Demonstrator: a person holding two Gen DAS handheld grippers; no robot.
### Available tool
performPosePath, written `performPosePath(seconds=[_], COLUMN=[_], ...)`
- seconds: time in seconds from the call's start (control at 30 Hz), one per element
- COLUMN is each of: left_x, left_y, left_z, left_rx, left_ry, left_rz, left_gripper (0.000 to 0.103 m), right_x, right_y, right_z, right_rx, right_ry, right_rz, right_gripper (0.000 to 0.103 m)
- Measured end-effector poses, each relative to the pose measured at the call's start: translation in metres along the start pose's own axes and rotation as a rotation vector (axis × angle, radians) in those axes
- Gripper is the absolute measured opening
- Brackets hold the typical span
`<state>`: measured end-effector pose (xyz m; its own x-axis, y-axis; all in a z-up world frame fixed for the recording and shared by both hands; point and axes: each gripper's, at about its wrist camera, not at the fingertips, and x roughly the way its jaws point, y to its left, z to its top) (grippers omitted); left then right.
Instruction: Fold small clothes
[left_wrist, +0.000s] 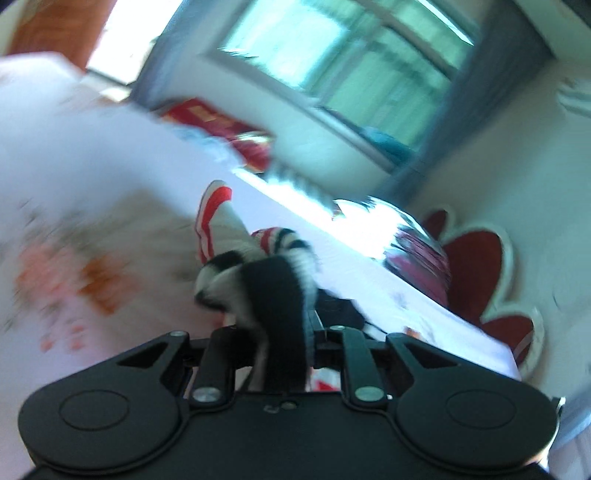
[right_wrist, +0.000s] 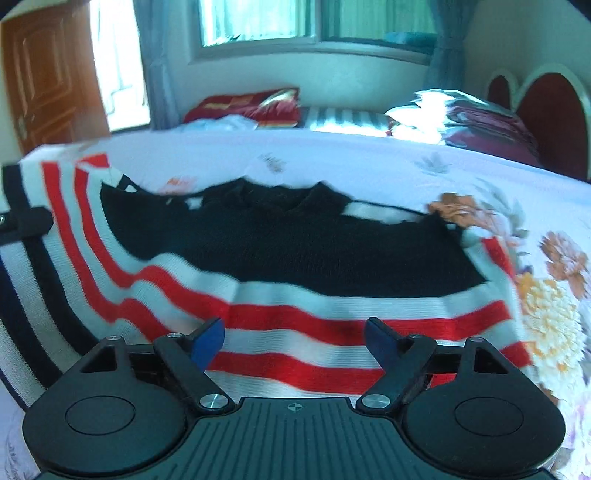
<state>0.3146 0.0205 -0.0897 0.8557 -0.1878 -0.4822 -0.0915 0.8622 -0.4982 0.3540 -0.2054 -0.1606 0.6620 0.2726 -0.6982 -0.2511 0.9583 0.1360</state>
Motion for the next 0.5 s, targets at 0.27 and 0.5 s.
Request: performPosePath(seconds=[0.27, 0.5], left_x=[0.038, 0.062], left_y=[-0.098, -0.135], left_z=[-0.036, -0.114], left_rx=[0.3, 0.596], left_ry=[0.093, 0.258], left_rz=[-0.168, -0.178], left_gripper=[0.018, 0.025], right_x=[-0.041, -0.065], right_y=[-0.08, -0.141], right_z=[-0.005, -0.017], right_rx=[0.141, 0.222], right_ry=[-0.034, -0.023], right_rz=[-0.079, -0.139], right_gripper=[0.082, 0.082])
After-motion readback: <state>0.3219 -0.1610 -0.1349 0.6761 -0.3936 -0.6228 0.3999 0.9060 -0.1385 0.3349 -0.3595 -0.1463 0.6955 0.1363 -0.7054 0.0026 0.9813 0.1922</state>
